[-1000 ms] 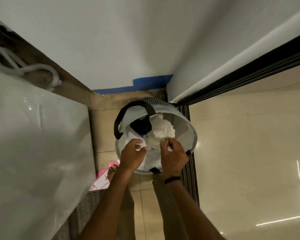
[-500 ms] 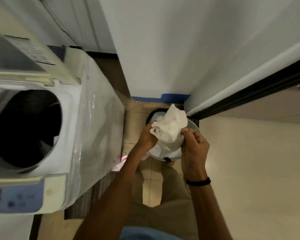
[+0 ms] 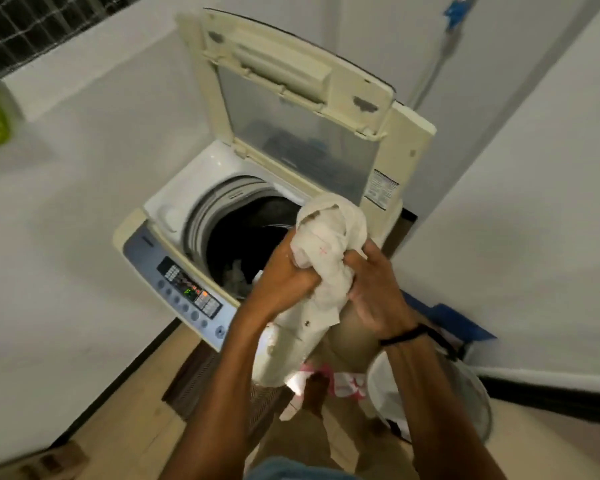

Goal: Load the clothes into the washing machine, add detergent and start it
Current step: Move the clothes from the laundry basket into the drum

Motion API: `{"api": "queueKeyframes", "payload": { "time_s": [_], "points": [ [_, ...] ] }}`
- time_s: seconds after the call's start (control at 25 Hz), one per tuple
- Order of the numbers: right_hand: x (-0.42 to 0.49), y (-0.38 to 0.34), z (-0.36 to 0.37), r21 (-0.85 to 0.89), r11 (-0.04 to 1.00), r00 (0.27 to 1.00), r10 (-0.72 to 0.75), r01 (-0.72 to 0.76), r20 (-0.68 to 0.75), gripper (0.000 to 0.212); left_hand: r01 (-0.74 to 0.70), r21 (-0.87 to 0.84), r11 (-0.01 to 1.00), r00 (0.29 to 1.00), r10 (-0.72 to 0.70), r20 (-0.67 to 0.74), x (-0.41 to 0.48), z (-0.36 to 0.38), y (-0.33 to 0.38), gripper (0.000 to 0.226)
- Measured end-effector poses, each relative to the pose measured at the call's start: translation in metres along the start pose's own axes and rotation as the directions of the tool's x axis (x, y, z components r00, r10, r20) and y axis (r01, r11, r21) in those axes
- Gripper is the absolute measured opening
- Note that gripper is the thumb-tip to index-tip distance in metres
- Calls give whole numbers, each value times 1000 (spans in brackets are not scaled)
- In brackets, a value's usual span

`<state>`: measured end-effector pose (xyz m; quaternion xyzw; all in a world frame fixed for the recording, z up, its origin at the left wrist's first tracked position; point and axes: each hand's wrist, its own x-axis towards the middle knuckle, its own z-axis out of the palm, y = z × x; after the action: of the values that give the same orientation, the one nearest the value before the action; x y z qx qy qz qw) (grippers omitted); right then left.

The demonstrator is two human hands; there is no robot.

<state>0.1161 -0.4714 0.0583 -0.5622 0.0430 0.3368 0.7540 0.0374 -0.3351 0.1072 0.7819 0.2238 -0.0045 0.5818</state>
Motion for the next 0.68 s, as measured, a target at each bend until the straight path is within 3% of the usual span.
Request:
{"api": "queueKeyframes", "payload": {
  "time_s": [0.04,0.12,0.2,0.28,0.32,0.36,0.44,0.48,0.56,0.64,0.68],
  "points": [
    [14,-6,27,-74,995,997,-63,65,34,40,-40,49,998,996,43,-82,7,-19,-6,64],
    [37,-6,64,-18,990,981,-137,141,137,43,-103,88,991,968,120,-221,20,-54,-17,66],
    [54,-7,85,121,989,964,-110,83,241,39,-94,57,994,935,108,-337,30,-82,-31,58],
    [77,8,97,63,998,958,-16,-2,287,34,-41,59,997,909,62,-411,44,-95,-50,51],
    [91,22,99,-112,994,965,38,-10,258,33,42,117,992,913,10,-409,49,-98,-65,51],
    [99,36,98,-381,924,977,66,17,203,32,127,181,975,928,-52,-368,56,-100,-84,56],
    [112,64,80,-776,630,997,47,12,54,18,338,292,895,930,-269,-251,61,-91,-110,72],
    [112,74,69,-843,537,1000,18,-5,5,6,405,290,867,909,-348,-228,60,-83,-119,76],
    [102,85,48,-875,483,998,-37,-22,-45,17,453,177,874,880,-406,-246,56,-59,-125,71],
    [83,91,21,-848,529,981,-140,-39,-133,17,425,82,901,881,-392,-265,54,-27,-117,58],
    [70,90,8,-798,600,957,-195,-58,-216,16,382,68,922,899,-353,-259,53,-9,-112,49]
  ]
}}
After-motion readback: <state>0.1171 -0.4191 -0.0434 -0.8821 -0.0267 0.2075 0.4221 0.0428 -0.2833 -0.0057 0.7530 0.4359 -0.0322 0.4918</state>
